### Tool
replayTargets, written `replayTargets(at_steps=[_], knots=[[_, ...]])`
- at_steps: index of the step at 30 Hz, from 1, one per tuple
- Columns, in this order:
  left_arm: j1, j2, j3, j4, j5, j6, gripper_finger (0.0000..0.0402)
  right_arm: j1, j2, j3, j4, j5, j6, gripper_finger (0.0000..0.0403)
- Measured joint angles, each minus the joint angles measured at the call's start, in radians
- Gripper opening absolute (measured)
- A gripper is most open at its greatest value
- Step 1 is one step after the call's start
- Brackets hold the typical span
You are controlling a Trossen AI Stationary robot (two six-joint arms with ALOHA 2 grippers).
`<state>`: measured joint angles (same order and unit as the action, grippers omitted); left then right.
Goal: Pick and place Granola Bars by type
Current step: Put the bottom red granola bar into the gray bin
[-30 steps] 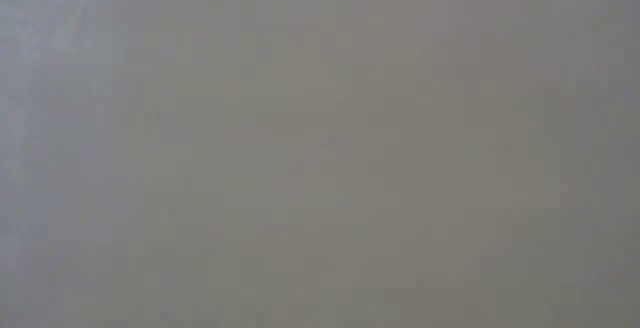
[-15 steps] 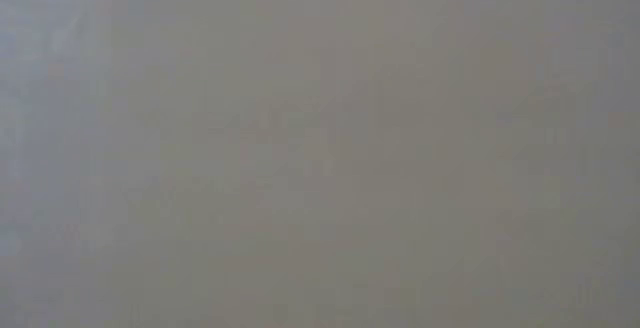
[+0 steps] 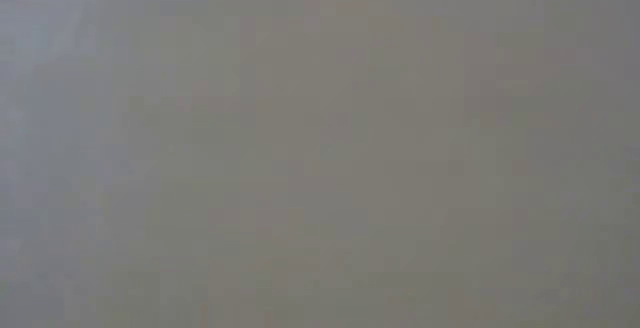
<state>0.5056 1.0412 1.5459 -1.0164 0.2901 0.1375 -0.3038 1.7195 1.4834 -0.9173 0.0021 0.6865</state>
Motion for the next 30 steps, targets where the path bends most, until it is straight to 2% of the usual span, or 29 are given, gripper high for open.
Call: replayTargets(at_steps=[16, 30], knots=[[0.0, 0.0, 0.0, 0.016, 0.0, -0.001, 0.0, 0.155, 0.0, 0.244, 0.02, -0.002, -0.044, 0.0072], [0.0, 0.0, 0.0, 0.035, -0.003, -0.037, 0.0, 0.323, 0.0, 0.226, 0.138, -0.007, -0.089, 0.0072]])
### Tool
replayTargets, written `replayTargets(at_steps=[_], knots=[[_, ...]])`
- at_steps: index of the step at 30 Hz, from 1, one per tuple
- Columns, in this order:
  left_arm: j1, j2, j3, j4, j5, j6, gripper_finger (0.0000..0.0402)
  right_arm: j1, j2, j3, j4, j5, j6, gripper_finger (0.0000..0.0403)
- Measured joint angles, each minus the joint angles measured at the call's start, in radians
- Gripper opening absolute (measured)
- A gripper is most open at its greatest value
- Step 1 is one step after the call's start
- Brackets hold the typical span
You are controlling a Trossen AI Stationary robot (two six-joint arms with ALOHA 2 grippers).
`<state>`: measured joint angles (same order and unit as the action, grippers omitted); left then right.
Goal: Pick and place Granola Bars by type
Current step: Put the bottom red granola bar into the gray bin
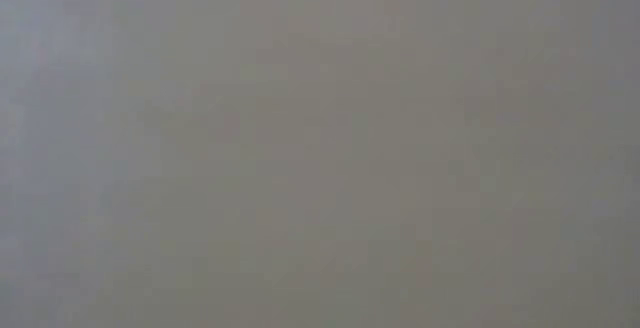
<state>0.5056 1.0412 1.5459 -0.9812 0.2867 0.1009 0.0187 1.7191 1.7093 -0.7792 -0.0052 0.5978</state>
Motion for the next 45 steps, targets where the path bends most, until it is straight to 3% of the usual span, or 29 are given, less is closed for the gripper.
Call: replayTargets(at_steps=[15, 31, 45], knots=[[0.0, 0.0, 0.0, 0.047, 0.0, -0.035, 0.0, 0.156, 0.0, 0.003, 0.054, -0.005, -0.01, 0.0072], [0.0, 0.0, 0.0, 0.046, 0.008, 0.006, 0.0, 0.259, 0.0, -0.008, 0.437, 0.014, 0.151, 0.0072], [0.0, 0.0, 0.0, 0.046, 0.008, 0.018, 0.0, 0.315, 0.157, 0.058, 0.597, 0.026, 0.244, 0.0072]])
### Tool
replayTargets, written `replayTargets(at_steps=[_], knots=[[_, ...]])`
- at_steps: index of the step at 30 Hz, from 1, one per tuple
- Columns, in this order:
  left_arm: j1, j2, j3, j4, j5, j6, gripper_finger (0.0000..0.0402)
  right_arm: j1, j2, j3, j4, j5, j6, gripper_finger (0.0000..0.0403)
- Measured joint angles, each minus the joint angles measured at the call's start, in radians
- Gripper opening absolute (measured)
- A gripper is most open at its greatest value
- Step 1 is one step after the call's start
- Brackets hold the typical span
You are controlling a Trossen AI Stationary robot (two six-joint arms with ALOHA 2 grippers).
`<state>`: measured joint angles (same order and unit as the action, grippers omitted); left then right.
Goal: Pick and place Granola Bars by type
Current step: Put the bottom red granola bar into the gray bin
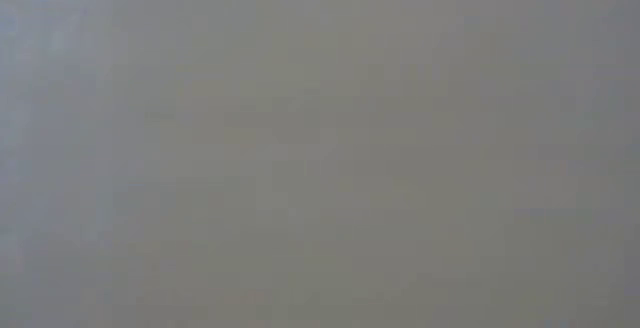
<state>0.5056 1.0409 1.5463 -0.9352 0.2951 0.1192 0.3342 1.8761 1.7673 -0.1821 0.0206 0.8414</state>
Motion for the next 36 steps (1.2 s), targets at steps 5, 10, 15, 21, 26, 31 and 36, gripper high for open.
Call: replayTargets(at_steps=[5, 10, 15, 21, 26, 31, 36], knots=[[0.0, 0.0, 0.0, -0.001, 0.0, 0.0, 0.0, 0.025, 0.099, 0.092, -0.002, -0.003, 0.024, 0.0072], [0.0, 0.0, 0.0, -0.001, 0.0, 0.0, 0.0, 0.052, 0.23, 0.258, 0.003, -0.011, 0.043, 0.0072], [0.0, 0.0, 0.0, -0.002, 0.0, 0.002, 0.0, 0.067, 0.357, 0.428, -0.033, -0.036, 0.077, 0.0072], [0.0, 0.0, 0.0, -0.004, 0.0, 0.012, 0.0, 0.075, 0.464, 0.565, -0.09, -0.045, 0.16, 0.0072], [0.0, 0.0, 0.0, -0.009, -0.001, 0.013, 0.0, 0.08, 0.504, 0.582, -0.096, 0.006, 0.28, 0.0072], [0.0, 0.0, 0.0, -0.025, -0.001, 0.013, 0.0, 0.085, 0.51, 0.582, -0.171, 0.122, 0.382, 0.0071], [0.0, 0.0, 0.0, -0.036, -0.001, 0.013, 0.0, 0.09, 0.506, 0.582, -0.25, 0.197, 0.45, 0.0069]])
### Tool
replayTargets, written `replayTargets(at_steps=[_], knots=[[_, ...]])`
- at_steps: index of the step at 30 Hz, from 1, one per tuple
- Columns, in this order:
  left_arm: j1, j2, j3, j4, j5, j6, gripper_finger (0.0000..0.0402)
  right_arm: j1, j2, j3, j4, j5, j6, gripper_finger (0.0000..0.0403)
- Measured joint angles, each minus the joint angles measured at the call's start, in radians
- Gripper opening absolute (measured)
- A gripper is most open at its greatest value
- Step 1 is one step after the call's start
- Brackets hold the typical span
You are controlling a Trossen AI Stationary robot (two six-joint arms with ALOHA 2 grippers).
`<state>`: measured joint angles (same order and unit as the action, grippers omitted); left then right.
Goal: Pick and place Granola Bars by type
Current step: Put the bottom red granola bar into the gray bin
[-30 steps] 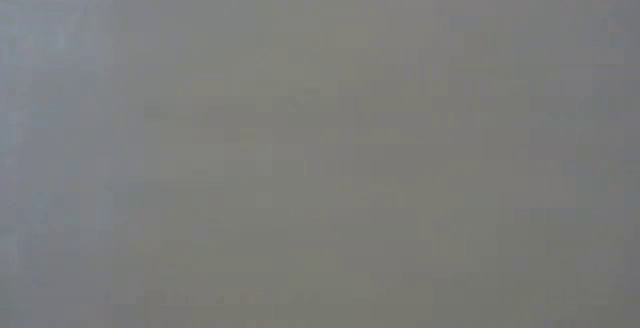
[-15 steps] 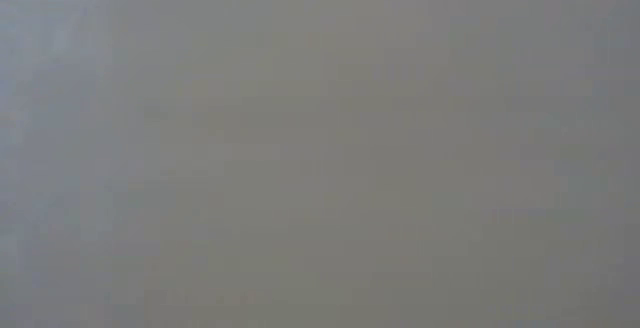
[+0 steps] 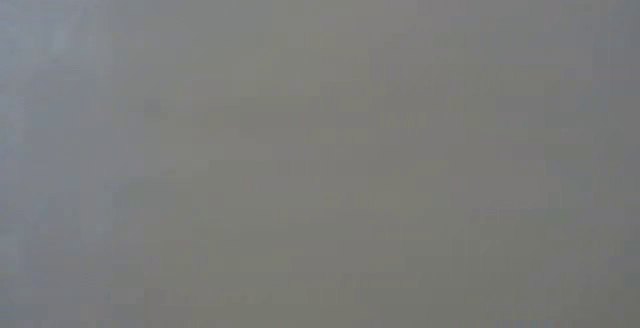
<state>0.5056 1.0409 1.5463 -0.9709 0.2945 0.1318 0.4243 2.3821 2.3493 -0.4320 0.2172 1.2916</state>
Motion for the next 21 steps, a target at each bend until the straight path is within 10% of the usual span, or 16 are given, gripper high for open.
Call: replayTargets(at_steps=[21], knots=[[0.0, 0.0, 0.0, 0.001, 0.0, 0.0, 0.0, 0.108, 0.005, -0.134, -0.039, 0.325, 0.426, 0.0066]])
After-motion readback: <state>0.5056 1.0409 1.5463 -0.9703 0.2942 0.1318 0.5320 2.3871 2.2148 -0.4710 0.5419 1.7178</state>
